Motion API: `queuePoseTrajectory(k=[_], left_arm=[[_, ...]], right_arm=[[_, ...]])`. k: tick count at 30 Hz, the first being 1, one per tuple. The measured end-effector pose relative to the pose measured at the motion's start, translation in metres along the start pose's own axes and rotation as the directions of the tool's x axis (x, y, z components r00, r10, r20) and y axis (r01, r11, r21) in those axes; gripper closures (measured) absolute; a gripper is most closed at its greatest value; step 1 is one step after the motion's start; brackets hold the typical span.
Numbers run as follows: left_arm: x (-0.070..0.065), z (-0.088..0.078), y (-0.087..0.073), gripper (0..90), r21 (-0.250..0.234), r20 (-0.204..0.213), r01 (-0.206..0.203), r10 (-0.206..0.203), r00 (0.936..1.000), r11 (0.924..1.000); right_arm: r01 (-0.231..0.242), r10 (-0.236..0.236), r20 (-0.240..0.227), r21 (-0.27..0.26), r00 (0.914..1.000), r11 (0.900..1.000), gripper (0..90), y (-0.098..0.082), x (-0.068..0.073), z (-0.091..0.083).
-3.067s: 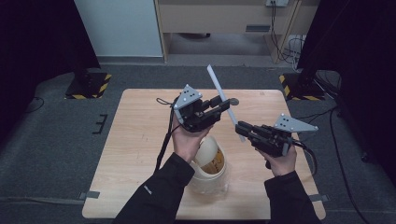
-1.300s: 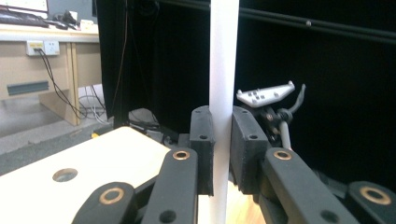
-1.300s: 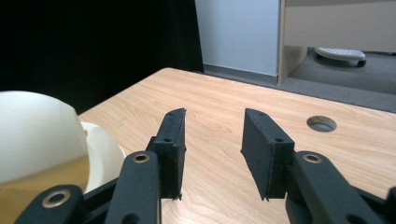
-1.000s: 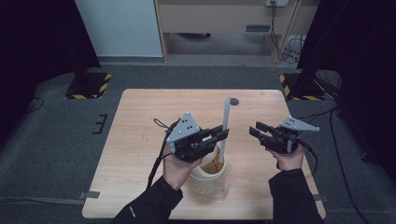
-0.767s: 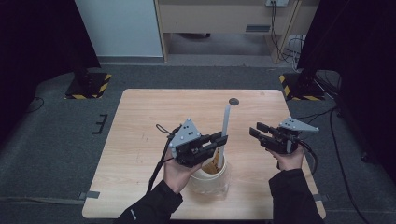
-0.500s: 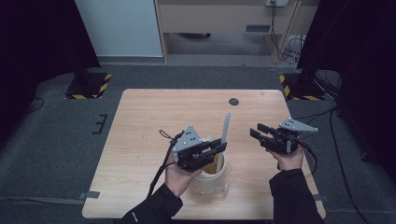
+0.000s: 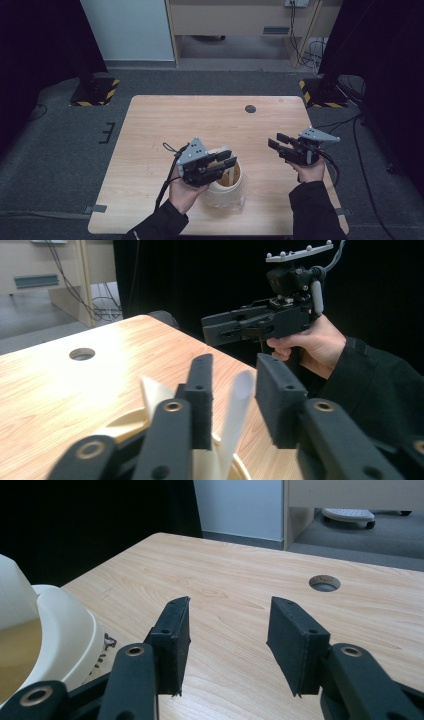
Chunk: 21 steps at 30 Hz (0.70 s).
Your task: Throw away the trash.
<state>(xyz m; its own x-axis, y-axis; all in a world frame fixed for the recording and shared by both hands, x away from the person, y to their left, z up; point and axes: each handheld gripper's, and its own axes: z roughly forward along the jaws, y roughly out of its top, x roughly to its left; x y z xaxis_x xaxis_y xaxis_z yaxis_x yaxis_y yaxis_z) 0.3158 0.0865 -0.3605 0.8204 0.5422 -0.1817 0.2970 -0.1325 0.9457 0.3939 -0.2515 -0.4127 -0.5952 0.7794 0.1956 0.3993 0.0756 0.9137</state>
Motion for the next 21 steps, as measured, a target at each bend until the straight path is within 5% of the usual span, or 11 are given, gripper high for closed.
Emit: queuePoseTrajectory(k=[7, 13, 15, 16, 17, 18, 19, 20, 21], left_arm=[[0.007, -0.030, -0.006, 54.2, -0.017, -0.043, -0.001, 0.000, 0.9991, 0.9998], [0.026, -0.067, -0.017, 50.2, -0.061, -0.117, 0.028, -0.035, 0.9926, 0.9977], [0.036, -0.077, -0.023, 48.5, -0.068, -0.147, 0.044, -0.054, 0.9876, 0.9967], [0.048, -0.087, -0.032, 48.2, -0.064, -0.184, 0.068, -0.079, 0.9798, 0.9956], [0.048, -0.087, -0.032, 47.5, -0.064, -0.184, 0.068, -0.079, 0.9798, 0.9956], [0.060, -0.095, -0.043, 46.9, -0.055, -0.232, 0.082, -0.093, 0.9684, 0.9951], [0.060, -0.095, -0.043, 46.0, -0.055, -0.232, 0.082, -0.093, 0.9684, 0.9951], [0.073, -0.103, -0.057, 44.5, -0.035, -0.284, 0.097, -0.103, 0.9534, 0.9946], [0.073, -0.103, -0.057, 42.9, -0.035, -0.284, 0.097, -0.103, 0.9534, 0.9946]], right_arm=[[-0.009, 0.009, 0.014, -0.001, 0.9999, 1.000, 46.0, -0.001, -0.002, -0.001], [-0.020, 0.019, 0.023, 0.004, 0.9995, 1.000, 40.6, -0.005, -0.005, 0.001], [-0.020, 0.020, 0.025, 0.008, 0.9995, 1.000, 38.3, -0.007, -0.006, 0.002], [-0.017, 0.016, 0.032, 0.007, 0.9993, 1.000, 32.7, -0.009, -0.008, 0.003], [-0.017, 0.016, 0.032, 0.007, 0.9993, 1.000, 32.7, -0.009, -0.008, 0.003], [-0.019, 0.019, 0.047, -0.001, 0.9987, 1.000, 27.8, -0.011, -0.010, 0.004], [-0.026, 0.026, 0.050, -0.001, 0.9984, 1.000, 27.3, -0.013, -0.011, 0.004], [-0.032, 0.032, 0.050, 0.000, 0.9982, 0.999, 26.3, -0.015, -0.013, 0.004], [-0.032, 0.032, 0.050, 0.000, 0.9982, 0.999, 26.3, -0.015, -0.013, 0.004]])
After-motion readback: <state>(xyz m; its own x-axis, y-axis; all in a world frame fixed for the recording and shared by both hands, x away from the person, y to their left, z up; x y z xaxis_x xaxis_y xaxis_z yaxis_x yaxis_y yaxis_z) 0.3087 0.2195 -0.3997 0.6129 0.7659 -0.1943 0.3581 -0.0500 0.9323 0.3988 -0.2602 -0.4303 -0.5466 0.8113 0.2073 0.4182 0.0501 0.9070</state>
